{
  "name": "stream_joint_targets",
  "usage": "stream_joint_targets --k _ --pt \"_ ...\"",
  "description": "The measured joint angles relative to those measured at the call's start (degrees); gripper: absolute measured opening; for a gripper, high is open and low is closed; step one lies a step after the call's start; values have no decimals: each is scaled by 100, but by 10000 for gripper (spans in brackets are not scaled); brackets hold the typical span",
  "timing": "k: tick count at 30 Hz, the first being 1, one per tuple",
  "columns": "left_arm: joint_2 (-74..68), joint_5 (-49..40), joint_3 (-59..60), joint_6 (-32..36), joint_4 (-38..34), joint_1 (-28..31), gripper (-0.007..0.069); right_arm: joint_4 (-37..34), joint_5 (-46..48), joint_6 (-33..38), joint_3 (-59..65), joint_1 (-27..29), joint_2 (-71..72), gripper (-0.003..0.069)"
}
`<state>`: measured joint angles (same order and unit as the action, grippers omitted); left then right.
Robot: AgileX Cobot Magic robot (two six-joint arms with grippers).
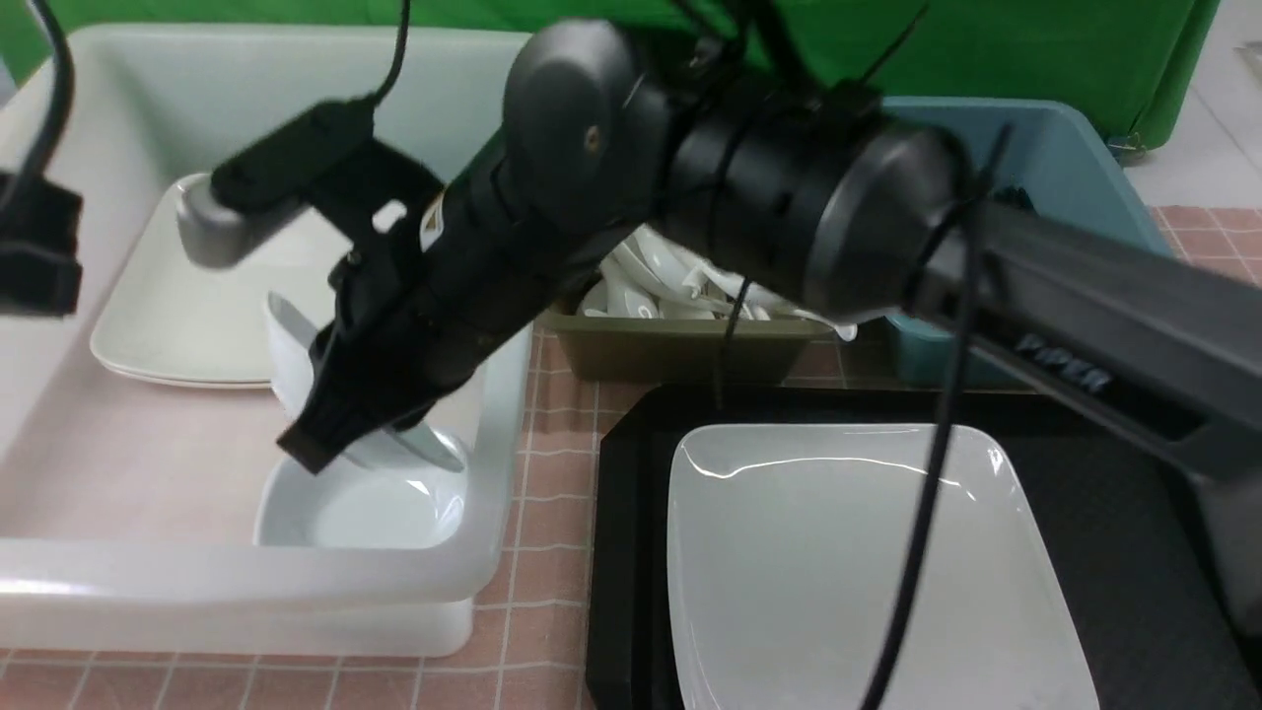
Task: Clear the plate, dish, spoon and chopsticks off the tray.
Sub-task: Use the right arm to put the small plate into the large storage box on the left
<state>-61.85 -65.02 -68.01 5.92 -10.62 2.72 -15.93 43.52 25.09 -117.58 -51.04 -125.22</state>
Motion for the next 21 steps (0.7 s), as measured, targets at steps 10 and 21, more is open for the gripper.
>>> stream_joint_targets --k 10,21 --pt "32 172 306 6 0 0 1 297 -28 -20 -22 -203 -251 283" --pt "32 188 306 27 -108 -8 1 528 1281 -431 -466 -286 292 507"
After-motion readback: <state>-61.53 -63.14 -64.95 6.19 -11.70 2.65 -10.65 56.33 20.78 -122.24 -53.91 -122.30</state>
